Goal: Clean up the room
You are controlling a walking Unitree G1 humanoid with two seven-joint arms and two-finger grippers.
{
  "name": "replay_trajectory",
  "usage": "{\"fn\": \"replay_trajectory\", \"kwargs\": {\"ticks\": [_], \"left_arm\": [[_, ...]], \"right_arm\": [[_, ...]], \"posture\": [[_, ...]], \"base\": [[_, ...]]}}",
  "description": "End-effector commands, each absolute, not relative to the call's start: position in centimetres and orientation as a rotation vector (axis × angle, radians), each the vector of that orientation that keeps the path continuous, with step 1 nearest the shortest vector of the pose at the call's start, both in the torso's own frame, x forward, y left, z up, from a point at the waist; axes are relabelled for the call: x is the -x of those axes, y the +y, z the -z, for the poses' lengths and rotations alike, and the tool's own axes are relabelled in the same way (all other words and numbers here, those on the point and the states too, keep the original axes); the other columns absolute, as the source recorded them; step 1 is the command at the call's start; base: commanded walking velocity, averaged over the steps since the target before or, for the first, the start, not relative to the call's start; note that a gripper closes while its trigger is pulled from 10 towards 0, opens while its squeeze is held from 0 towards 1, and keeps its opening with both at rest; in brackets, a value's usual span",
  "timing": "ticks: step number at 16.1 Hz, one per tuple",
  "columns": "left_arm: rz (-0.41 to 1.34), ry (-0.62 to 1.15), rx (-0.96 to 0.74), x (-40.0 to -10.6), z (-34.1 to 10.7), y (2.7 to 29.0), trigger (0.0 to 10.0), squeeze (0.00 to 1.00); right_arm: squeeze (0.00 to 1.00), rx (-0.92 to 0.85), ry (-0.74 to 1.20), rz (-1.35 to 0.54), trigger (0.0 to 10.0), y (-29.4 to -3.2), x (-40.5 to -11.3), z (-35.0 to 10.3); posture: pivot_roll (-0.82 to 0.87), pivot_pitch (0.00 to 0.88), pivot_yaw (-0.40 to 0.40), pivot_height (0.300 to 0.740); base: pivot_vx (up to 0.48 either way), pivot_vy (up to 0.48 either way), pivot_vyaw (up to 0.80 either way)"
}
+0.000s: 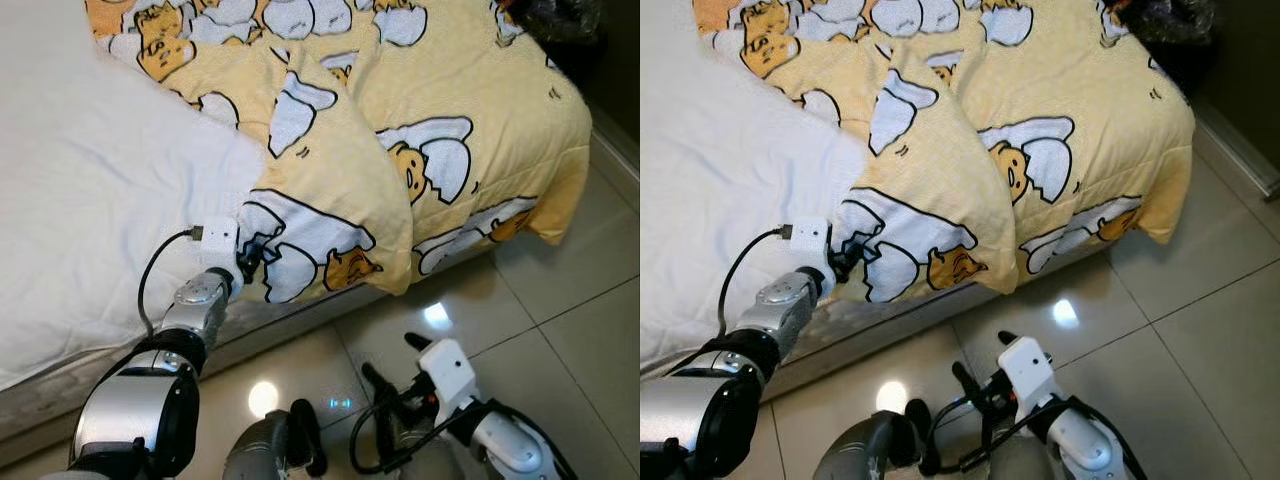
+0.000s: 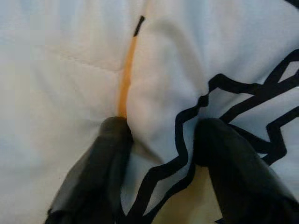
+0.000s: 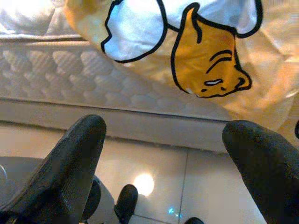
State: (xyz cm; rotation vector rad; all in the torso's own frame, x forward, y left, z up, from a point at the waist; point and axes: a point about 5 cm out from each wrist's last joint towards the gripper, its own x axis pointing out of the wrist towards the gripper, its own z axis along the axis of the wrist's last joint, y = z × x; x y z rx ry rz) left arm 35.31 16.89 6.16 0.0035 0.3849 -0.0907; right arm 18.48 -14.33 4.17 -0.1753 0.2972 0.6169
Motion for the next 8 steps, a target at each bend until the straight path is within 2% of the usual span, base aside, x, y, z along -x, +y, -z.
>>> {"fn": "replay_trajectory", "kwargs": {"ticks": [1, 4, 8], "left_arm": [[0.098, 0.427, 0.015, -34.7, -5.2, 16.7, 0.0, 0.00], [0.102, 0.465, 0.155, -34.4, -4.6, 16.3, 0.0, 0.00], [0.127, 0.472, 0.152, -34.1, -4.2, 16.0, 0.0, 0.00]], "right_arm": [[0.00, 0.151, 0.317, -0.608, 10.0, -14.1, -17.7, -4.1], [0.00, 0.153, 0.356, -0.638, 10.0, -14.0, -16.7, -3.5], [0.00, 0.154, 0.356, -0.626, 10.0, -14.4, -16.9, -3.9]], "posture": [[-0.28, 0.310, 0.118, 0.740], [-0.28, 0.315, 0.121, 0.740], [-0.28, 0.321, 0.115, 0.740]], "base": [[0.000, 0.000, 0.00], [0.000, 0.000, 0.00], [0.000, 0.000, 0.00]]}}
